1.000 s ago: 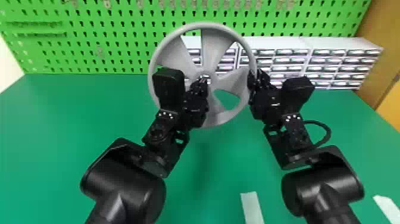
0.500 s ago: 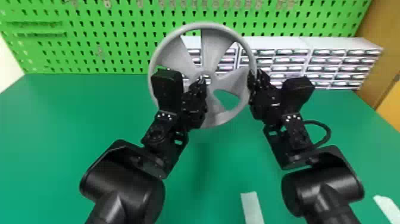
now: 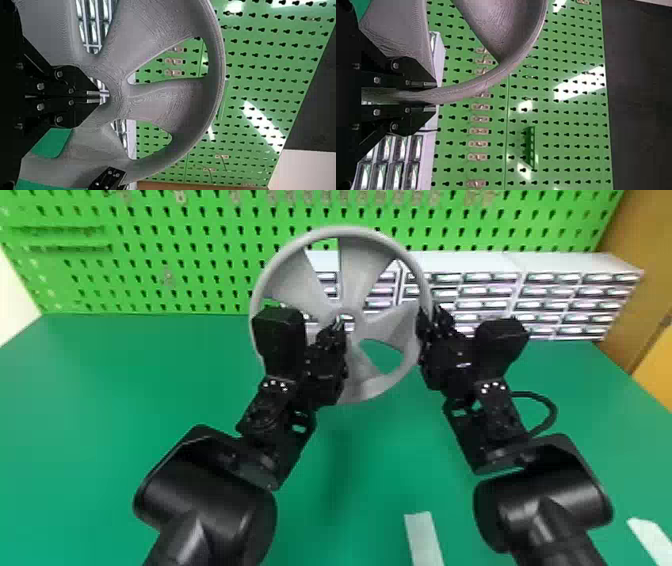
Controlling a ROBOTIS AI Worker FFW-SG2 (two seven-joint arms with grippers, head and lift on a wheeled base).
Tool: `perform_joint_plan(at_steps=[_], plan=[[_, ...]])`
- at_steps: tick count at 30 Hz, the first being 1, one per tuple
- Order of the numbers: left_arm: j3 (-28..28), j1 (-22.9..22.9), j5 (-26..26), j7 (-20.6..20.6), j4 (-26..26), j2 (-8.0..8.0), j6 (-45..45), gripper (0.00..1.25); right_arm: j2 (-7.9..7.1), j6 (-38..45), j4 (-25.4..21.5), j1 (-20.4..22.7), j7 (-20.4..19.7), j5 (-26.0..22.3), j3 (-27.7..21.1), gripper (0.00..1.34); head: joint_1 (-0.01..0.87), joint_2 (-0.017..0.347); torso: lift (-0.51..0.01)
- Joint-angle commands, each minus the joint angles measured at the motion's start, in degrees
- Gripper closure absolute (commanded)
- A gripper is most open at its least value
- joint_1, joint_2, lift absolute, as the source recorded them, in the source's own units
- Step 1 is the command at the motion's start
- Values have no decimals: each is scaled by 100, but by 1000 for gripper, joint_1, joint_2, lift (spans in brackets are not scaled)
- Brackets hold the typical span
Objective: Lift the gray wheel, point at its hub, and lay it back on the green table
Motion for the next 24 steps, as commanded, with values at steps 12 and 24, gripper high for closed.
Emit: perform_joint_plan(at_steps=[12, 24], plan=[[47, 177, 195, 0, -386, 132, -34, 1202, 26, 82, -11, 6, -7, -9, -174, 1257, 692, 48, -93], [443, 599, 257, 0, -1107, 264, 71, 1202, 18, 99, -55, 41, -7, 26, -349, 1259, 692, 48, -93]])
